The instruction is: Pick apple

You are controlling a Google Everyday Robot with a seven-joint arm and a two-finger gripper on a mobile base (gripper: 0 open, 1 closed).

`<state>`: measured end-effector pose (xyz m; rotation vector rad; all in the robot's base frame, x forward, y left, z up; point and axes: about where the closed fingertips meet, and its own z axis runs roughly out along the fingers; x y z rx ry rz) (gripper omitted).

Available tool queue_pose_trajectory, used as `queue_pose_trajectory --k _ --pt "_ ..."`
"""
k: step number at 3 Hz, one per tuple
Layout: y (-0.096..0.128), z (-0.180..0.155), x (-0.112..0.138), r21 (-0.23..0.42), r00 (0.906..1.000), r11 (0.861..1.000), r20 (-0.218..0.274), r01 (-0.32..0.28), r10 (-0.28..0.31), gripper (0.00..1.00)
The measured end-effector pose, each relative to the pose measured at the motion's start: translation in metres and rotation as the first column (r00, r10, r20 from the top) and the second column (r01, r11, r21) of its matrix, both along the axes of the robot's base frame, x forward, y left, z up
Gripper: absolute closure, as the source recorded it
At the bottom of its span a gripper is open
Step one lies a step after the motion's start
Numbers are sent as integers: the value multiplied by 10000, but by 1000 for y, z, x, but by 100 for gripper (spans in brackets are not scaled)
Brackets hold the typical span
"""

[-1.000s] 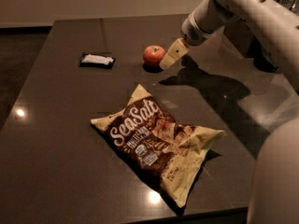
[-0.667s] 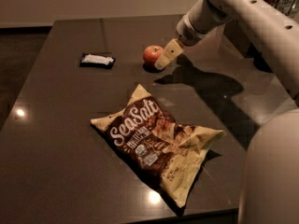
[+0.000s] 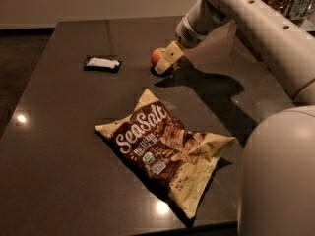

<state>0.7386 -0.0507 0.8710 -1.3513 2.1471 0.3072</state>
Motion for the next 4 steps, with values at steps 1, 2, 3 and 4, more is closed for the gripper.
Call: queue_pose_trajectory --k 1,2,3,4 --pt "8 -2 -1 1 9998 9999 -132 -155 155 15" --pt "14 -1 -5 66 9990 9993 -240 -369 371 38" --pt "20 10 -14 158 9972 9973 -226 -715 718 61" --pt "25 38 -29 211 9938 9935 65 -1115 1114 85"
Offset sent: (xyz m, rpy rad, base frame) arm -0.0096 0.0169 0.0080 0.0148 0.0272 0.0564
